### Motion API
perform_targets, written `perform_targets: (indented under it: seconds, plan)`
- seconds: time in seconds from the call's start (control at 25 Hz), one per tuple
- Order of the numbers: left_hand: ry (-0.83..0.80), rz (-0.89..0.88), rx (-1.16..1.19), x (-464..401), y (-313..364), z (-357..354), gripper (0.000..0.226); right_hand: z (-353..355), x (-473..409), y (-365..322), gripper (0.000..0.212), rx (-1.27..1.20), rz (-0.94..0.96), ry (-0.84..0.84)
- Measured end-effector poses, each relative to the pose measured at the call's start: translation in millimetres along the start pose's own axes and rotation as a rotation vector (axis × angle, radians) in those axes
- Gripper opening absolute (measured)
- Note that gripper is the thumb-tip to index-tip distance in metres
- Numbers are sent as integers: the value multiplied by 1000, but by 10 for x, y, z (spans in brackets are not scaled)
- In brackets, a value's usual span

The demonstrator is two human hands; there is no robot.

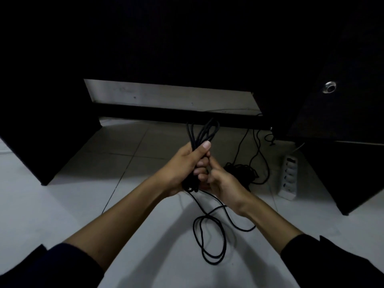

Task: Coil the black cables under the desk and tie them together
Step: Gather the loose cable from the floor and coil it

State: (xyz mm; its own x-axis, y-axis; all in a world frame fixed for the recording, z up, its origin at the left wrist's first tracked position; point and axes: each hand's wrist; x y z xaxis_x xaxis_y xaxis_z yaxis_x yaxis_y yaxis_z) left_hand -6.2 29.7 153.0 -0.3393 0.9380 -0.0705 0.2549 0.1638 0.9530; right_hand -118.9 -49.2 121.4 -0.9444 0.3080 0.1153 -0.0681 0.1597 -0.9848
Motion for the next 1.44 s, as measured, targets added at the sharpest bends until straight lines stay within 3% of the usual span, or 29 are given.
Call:
perform_targets:
  seconds: [0.04, 0.12, 0.24, 0.32, 0.44, 0.64, 0.8, 0.96, 1.04, 1.2, 1.32, 1.44]
  plan:
    - [21, 11, 41, 5, 14, 18, 22, -18, 21, 20, 64, 27, -10, -35]
    - [67, 12, 51, 7, 44, 57, 23, -26, 73, 64, 49, 172, -55, -77]
    - [133, 8, -17, -11, 95, 125, 25, 60, 117, 207, 14, 670, -90, -76]
    - [154, 10, -81, -28, 126, 175, 26, 170, 165, 296, 25, 832, -70, -44]
    - [144, 16, -189, -19, 130, 259, 25, 309, 223, 224, 17, 787, -17, 43]
    - [141, -21, -369, 23, 123, 286, 20, 221, 205, -216, 20, 1085, 163, -20]
    - [53, 7, -490, 105, 109, 146, 21, 30, 158, -446, 11, 1076, 266, 35]
    - [-53, 92, -472, 153, 43, 68, 28, 12, 132, -472, 39, 1181, 283, 251]
    - [-54, 121, -503, 149, 21, 64, 32, 50, 121, -436, 43, 1282, 301, 326]
    - [-86, 255, -342, 130, -17, 16, 42, 125, 104, -498, 32, 1196, 273, 219]
    - [-79, 244, -332, 126, 3, 54, 39, 281, 149, -654, 25, 1128, 229, 124]
    - [-118, 221, -347, 163, 49, 143, 30, 425, 197, -707, 16, 1234, 261, 170]
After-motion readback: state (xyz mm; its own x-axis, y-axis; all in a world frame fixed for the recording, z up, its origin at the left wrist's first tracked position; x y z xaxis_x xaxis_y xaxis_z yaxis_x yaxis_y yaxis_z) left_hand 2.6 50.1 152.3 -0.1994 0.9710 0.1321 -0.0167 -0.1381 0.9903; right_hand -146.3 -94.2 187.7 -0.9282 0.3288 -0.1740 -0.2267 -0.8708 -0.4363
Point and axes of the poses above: each hand's wrist, its own x-axis away from the middle knuckle, its own z-axis out of the back of the hand, y = z × x, and after that the axes turned 5 degrees about -z, right-handed
